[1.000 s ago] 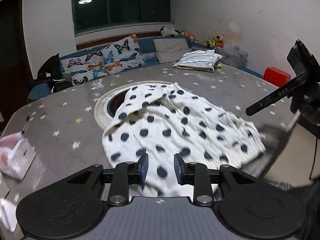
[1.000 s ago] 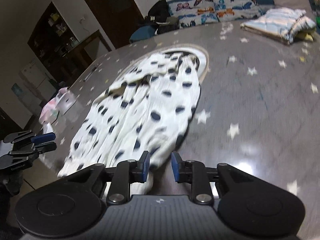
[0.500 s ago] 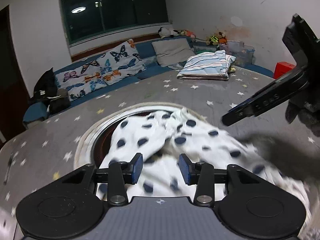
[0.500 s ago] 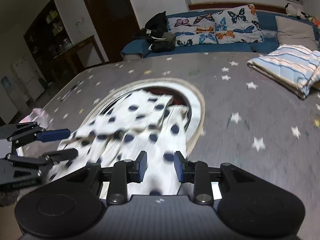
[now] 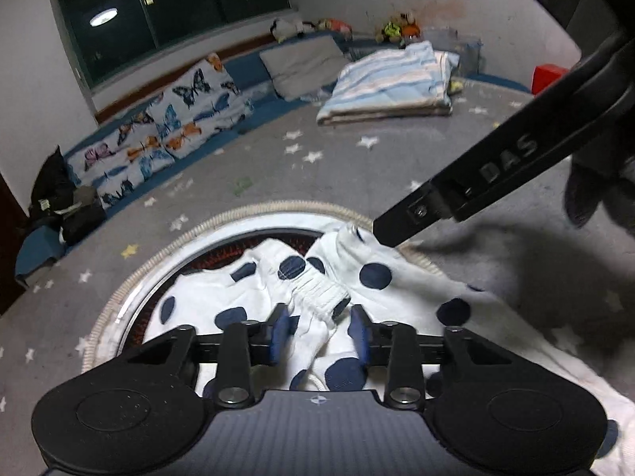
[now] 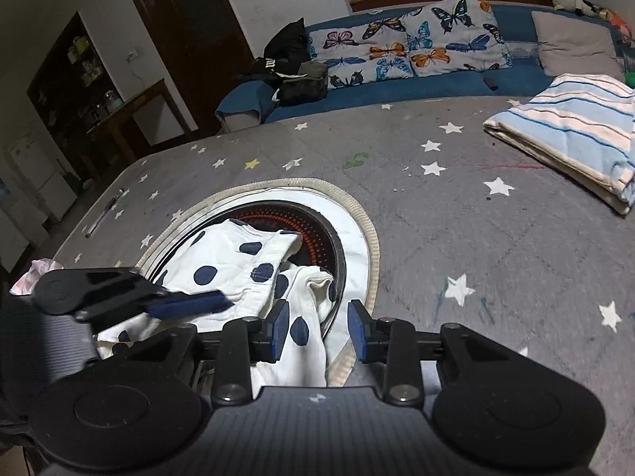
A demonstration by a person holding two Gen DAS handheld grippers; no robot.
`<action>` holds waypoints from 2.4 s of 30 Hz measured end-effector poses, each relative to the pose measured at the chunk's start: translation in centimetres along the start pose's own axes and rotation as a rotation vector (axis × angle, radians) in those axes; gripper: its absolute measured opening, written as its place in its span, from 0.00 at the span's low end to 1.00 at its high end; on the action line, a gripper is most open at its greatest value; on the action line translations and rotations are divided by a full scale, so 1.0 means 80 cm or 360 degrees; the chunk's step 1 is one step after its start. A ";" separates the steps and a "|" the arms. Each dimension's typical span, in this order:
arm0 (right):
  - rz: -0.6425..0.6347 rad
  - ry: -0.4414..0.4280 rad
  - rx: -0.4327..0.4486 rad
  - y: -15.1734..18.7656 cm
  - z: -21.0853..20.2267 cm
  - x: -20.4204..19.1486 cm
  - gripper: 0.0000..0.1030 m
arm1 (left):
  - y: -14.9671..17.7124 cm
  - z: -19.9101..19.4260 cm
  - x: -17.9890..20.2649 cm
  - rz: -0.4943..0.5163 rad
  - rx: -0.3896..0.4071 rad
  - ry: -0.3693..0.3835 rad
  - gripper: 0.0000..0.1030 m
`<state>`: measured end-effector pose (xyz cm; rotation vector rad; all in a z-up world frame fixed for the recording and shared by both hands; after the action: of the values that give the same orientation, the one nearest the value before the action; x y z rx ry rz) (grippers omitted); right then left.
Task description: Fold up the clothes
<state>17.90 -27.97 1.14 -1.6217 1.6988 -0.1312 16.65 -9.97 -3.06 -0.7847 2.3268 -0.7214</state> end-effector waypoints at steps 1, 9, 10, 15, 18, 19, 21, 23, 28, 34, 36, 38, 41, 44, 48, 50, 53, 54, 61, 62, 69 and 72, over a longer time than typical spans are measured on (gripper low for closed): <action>0.0000 -0.0008 -0.0007 -0.001 0.003 0.000 0.32 | 0.001 0.004 -0.003 -0.0012 -0.0007 0.0010 0.20; 0.0006 -0.0059 -0.0060 -0.008 0.037 -0.008 0.37 | 0.004 -0.020 -0.056 -0.0242 0.0118 0.0021 0.10; 0.0001 -0.0063 -0.0064 -0.008 0.041 -0.010 0.39 | 0.005 -0.026 -0.066 -0.0269 0.0137 -0.0003 0.10; -0.0019 -0.0048 -0.0073 -0.010 0.061 -0.016 0.41 | 0.016 -0.049 -0.130 -0.0436 0.0171 -0.0166 0.09; -0.0030 -0.0021 -0.0076 -0.010 0.068 -0.017 0.31 | 0.034 -0.060 -0.169 -0.0538 0.0154 -0.0286 0.09; -0.0032 -0.0021 -0.0070 -0.010 0.068 -0.017 0.26 | 0.041 -0.062 -0.182 -0.0572 0.0143 -0.0322 0.09; -0.0033 -0.0018 -0.0045 -0.013 0.066 -0.017 0.14 | 0.058 -0.068 -0.208 -0.0632 0.0113 -0.0404 0.09; -0.0027 0.0019 0.0003 -0.017 0.060 -0.017 0.08 | 0.073 -0.068 -0.229 -0.0670 0.0069 -0.0477 0.08; -0.0007 0.0055 0.0158 -0.034 0.033 -0.011 0.06 | 0.116 -0.063 -0.266 -0.0739 -0.0073 -0.0630 0.08; 0.0048 0.0133 0.0245 -0.048 0.017 0.003 0.06 | 0.157 -0.050 -0.275 -0.0751 -0.0268 -0.0725 0.13; 0.0045 0.0192 0.0229 -0.045 0.020 0.008 0.06 | 0.160 -0.052 -0.276 -0.0738 -0.0268 -0.0744 0.13; 0.0038 0.0246 0.0181 -0.043 0.027 0.013 0.06 | 0.158 -0.052 -0.279 -0.0716 -0.0275 -0.0772 0.13; 0.0021 0.0355 0.0114 -0.039 0.041 0.022 0.07 | 0.155 -0.052 -0.283 -0.0669 -0.0283 -0.0833 0.13; 0.0035 0.0399 0.0103 -0.039 0.043 0.029 0.10 | 0.157 -0.048 -0.294 -0.0650 -0.0317 -0.0887 0.13; 0.0033 0.0390 0.0166 -0.046 0.033 0.031 0.19 | 0.159 -0.057 -0.298 -0.0731 -0.0313 -0.0858 0.13; 0.0012 0.0350 0.0195 -0.055 0.031 0.028 0.19 | 0.151 -0.060 -0.286 -0.0746 -0.0261 -0.0772 0.13; -0.0033 0.0264 0.0168 -0.065 0.044 0.020 0.23 | 0.134 -0.063 -0.259 -0.0717 -0.0182 -0.0640 0.14; -0.0043 0.0227 0.0148 -0.068 0.050 0.018 0.26 | 0.127 -0.063 -0.245 -0.0697 -0.0155 -0.0577 0.16; -0.0179 0.0124 -0.0048 -0.071 0.097 0.004 0.36 | 0.088 -0.067 -0.155 -0.0502 -0.0003 -0.0207 0.34; -0.0200 0.0125 -0.0070 -0.070 0.101 0.003 0.37 | 0.085 -0.068 -0.144 -0.0480 0.0003 -0.0177 0.35; -0.0301 0.0122 -0.0082 -0.049 0.093 -0.005 0.05 | 0.082 -0.063 -0.106 -0.0410 -0.0015 -0.0113 0.43; -0.0332 0.0125 -0.0038 -0.040 0.081 -0.013 0.03 | 0.086 -0.066 -0.107 -0.0438 -0.0019 -0.0128 0.43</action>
<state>24.17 -24.92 -1.17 -1.8308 1.5905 -0.2807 16.38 2.01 -0.94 -1.1329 2.1766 -0.7763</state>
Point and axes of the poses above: each gripper's, at about its wrist camera, not at the fingertips, and z roughly the way its jaws point, x to its right, y to its underside, the point moved 2 cm from there along z, roughly the way its jaws point, and after that the axes turned 12 degrees about z, right-handed, at the moved point
